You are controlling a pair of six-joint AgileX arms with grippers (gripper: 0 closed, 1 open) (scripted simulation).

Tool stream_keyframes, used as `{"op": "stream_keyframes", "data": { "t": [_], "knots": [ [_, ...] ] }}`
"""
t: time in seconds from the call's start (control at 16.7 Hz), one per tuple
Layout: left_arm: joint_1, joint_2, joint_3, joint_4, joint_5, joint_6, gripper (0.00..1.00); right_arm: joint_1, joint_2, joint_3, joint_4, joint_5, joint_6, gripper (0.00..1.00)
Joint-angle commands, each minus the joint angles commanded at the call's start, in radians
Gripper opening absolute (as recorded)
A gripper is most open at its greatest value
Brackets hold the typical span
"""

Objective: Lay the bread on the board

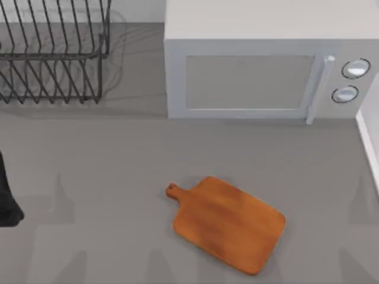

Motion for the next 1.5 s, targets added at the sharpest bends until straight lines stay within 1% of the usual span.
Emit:
{"op": "stream_keyframes", "data": {
  "t": [0.24,0.48,0.66,1.08,1.32,1.5],
  "knots": [
    [0.007,0.029,0.029,-0.019,-0.002,0.006,1.0,0.0,0.0,0.0,0.0,0.0,0.0,1.0],
    [0.042,0.213,0.183,-0.132,-0.006,0.03,1.0,0.0,0.0,0.0,0.0,0.0,0.0,1.0],
    [0.081,0.458,0.345,-0.267,-0.008,0.05,1.0,0.0,0.0,0.0,0.0,0.0,0.0,1.0],
    [0.178,1.16,0.782,-0.627,-0.011,0.098,1.0,0.0,0.0,0.0,0.0,0.0,0.0,1.0],
    [0.22,1.471,1.014,-0.789,-0.01,0.129,1.0,0.0,0.0,0.0,0.0,0.0,0.0,1.0],
    [0.249,1.668,1.145,-0.892,-0.007,0.143,1.0,0.0,0.0,0.0,0.0,0.0,0.0,1.0]
  ]
}}
